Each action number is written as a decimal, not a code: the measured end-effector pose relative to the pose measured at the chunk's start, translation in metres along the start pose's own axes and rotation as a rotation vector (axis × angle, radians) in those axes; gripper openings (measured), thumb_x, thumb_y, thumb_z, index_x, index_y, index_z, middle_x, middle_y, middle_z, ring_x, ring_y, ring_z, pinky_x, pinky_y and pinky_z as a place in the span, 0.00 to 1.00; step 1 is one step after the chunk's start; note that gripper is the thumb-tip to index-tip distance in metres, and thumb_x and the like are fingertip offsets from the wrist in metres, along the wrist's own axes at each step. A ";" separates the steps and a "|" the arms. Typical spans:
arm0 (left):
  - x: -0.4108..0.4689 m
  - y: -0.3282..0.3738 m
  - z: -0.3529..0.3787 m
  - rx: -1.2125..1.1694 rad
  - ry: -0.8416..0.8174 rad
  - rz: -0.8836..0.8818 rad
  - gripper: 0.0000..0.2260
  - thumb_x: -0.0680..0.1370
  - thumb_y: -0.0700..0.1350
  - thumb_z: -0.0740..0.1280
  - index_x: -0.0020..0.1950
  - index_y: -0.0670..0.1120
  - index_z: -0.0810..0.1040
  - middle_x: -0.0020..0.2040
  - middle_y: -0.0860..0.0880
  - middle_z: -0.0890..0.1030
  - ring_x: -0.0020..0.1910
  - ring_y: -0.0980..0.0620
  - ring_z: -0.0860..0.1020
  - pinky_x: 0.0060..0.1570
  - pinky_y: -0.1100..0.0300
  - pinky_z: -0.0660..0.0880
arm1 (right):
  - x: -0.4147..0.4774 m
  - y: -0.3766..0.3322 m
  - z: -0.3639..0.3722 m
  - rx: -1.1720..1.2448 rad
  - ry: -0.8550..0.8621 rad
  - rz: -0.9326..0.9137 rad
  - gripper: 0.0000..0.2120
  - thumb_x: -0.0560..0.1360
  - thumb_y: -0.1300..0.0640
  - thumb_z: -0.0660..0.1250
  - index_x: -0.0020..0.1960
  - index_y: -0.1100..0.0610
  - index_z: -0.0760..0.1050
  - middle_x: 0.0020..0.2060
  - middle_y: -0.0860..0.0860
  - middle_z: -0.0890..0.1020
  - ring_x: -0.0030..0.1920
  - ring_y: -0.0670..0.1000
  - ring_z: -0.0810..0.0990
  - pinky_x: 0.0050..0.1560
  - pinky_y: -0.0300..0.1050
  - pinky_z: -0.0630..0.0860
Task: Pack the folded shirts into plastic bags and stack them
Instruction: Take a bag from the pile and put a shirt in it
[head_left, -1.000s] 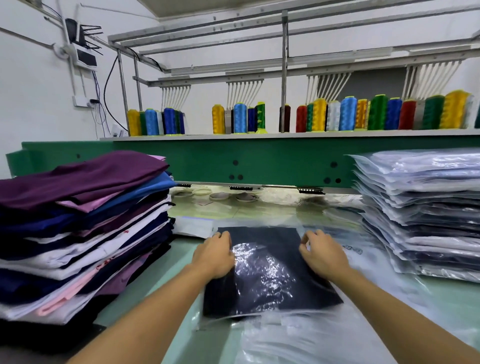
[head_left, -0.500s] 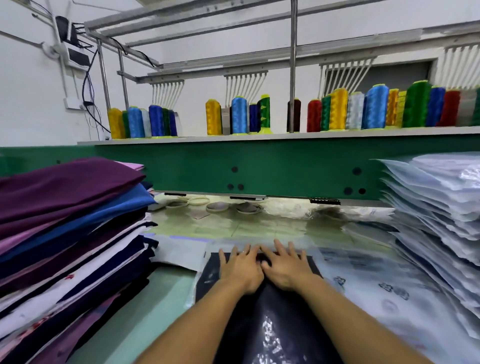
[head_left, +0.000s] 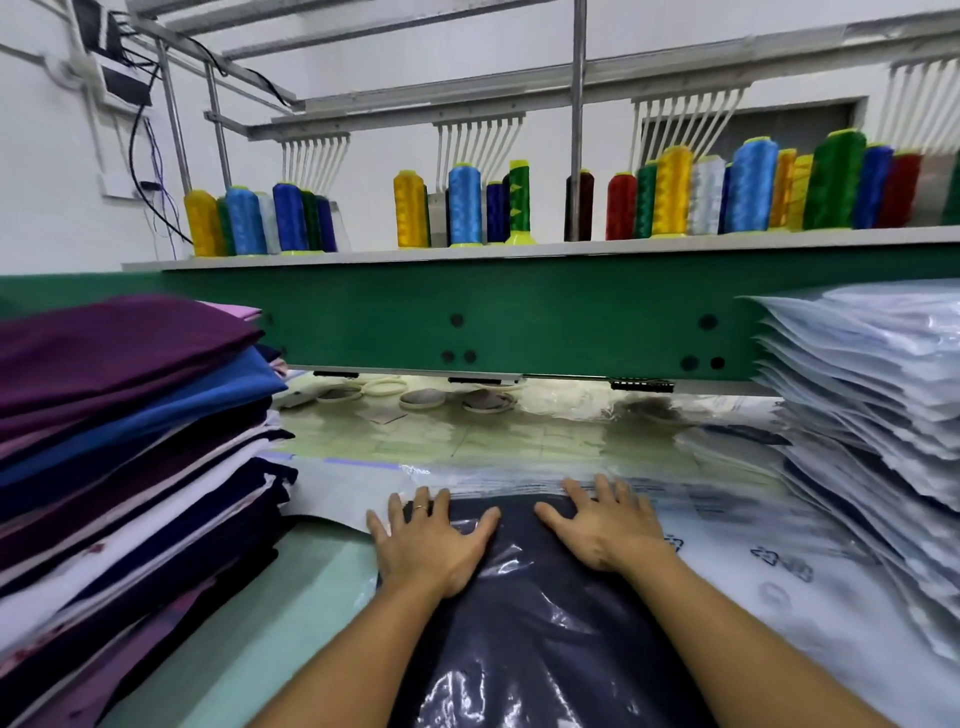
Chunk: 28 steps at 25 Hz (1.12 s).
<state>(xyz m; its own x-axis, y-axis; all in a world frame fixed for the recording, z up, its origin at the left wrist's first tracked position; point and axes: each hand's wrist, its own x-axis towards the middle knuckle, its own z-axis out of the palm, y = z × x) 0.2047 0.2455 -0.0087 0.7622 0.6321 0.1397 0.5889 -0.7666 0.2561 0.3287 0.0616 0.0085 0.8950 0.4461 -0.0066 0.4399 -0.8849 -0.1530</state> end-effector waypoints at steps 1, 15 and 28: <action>-0.002 -0.005 -0.003 0.014 -0.010 -0.014 0.50 0.66 0.83 0.38 0.81 0.58 0.56 0.83 0.53 0.53 0.81 0.41 0.47 0.75 0.35 0.39 | -0.004 0.004 -0.002 -0.001 0.000 0.013 0.43 0.72 0.22 0.40 0.82 0.41 0.47 0.82 0.52 0.46 0.82 0.56 0.42 0.78 0.60 0.42; -0.092 -0.004 -0.053 -0.061 -0.010 0.095 0.32 0.81 0.67 0.50 0.82 0.54 0.53 0.83 0.52 0.54 0.80 0.37 0.52 0.74 0.31 0.42 | -0.107 -0.039 -0.018 -0.016 0.266 -0.172 0.28 0.83 0.42 0.49 0.81 0.49 0.54 0.81 0.52 0.54 0.81 0.59 0.50 0.79 0.61 0.49; -0.186 -0.020 -0.023 -0.028 0.012 0.131 0.24 0.82 0.62 0.48 0.78 0.59 0.60 0.82 0.53 0.57 0.80 0.38 0.51 0.75 0.33 0.46 | -0.203 -0.033 0.027 -0.018 -0.009 -0.194 0.33 0.74 0.25 0.40 0.78 0.30 0.45 0.82 0.47 0.45 0.81 0.62 0.40 0.72 0.74 0.37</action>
<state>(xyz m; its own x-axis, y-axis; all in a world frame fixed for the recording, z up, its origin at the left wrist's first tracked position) 0.0453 0.1463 -0.0180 0.8288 0.5281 0.1846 0.4767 -0.8394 0.2612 0.1304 0.0041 -0.0116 0.7925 0.6098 0.0125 0.6056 -0.7842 -0.1349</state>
